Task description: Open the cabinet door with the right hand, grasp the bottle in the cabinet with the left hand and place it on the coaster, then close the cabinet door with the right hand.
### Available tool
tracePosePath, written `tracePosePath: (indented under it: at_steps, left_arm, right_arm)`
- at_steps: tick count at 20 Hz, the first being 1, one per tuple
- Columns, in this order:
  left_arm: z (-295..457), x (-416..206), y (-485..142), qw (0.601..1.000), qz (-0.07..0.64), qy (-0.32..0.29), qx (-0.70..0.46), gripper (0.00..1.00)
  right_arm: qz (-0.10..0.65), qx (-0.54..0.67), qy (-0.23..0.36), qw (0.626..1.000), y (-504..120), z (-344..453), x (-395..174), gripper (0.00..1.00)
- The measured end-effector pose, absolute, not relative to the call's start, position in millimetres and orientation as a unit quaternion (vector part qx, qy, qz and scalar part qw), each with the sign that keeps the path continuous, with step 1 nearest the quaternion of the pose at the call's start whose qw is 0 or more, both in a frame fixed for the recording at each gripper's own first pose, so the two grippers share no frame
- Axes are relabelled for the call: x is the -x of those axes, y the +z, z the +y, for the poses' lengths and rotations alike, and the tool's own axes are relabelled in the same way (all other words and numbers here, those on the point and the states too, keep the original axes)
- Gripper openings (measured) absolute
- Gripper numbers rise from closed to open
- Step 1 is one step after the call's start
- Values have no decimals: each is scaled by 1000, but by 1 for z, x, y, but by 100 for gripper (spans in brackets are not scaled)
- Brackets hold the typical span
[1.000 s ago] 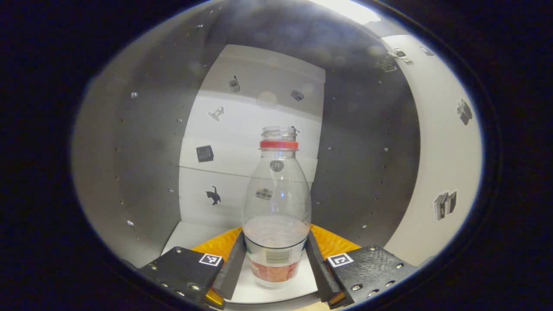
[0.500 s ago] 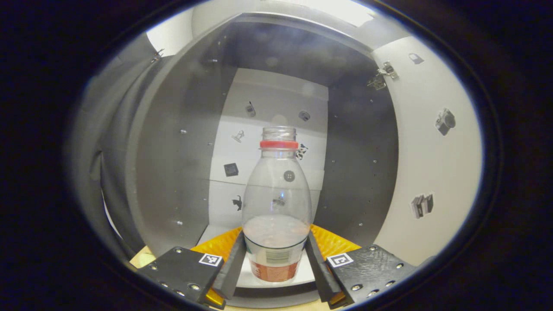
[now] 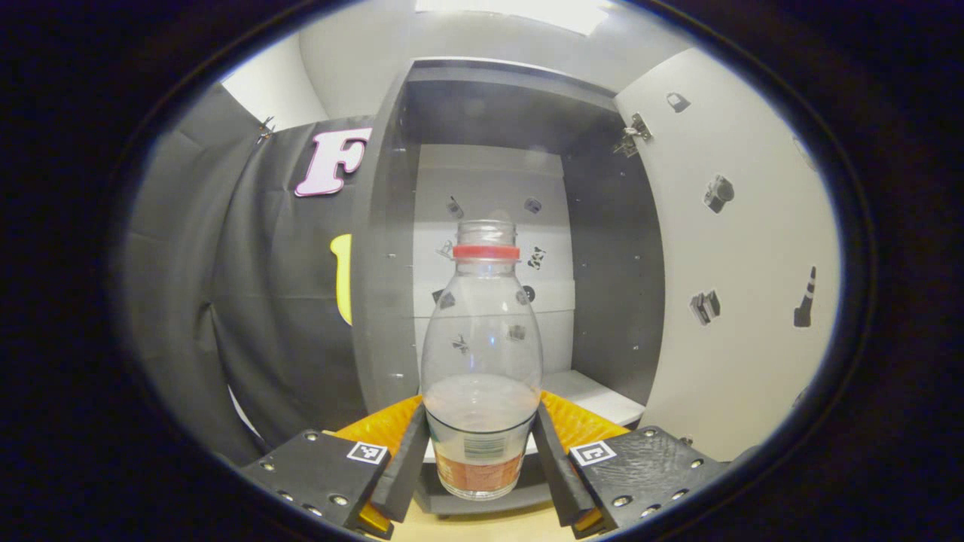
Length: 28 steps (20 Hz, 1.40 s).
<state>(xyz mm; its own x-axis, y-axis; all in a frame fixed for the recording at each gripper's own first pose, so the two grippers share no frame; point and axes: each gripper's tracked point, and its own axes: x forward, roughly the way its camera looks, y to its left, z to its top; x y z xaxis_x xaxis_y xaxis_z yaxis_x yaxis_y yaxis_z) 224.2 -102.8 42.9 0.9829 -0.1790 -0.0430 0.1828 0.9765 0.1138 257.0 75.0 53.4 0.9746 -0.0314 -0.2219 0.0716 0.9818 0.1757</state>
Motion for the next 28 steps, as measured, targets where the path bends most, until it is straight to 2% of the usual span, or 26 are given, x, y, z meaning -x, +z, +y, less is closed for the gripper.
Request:
tracePosePath:
  at_steps: [7,12,14,15,19,23,27,28]
  left_arm:
    - [-35,-184,8,996,31,-45,-65,70]
    - [24,-149,-56,997,59,-6,-50,70]
    - [44,-136,-75,998,43,6,-45,73]
    - [55,-131,-88,998,40,12,-46,70]
    - [92,-111,-151,996,61,30,-56,73]
    - [108,-89,-214,994,94,42,-45,70]
    - [110,-76,-265,989,116,44,-80,76]
    - [110,-75,-274,988,116,45,-86,73]
  right_arm:
    - [98,-88,-37,991,52,91,-233,99]
    - [70,-91,-94,989,54,76,-218,98]
    - [53,-110,-114,986,57,71,-212,98]
    - [48,-121,-122,984,56,70,-208,98]
    - [41,-134,-151,978,44,65,-194,98]
    - [26,-106,-167,980,43,65,-184,98]
    - [9,-75,-169,983,42,68,-181,98]
    - [7,-63,-165,984,42,70,-180,98]
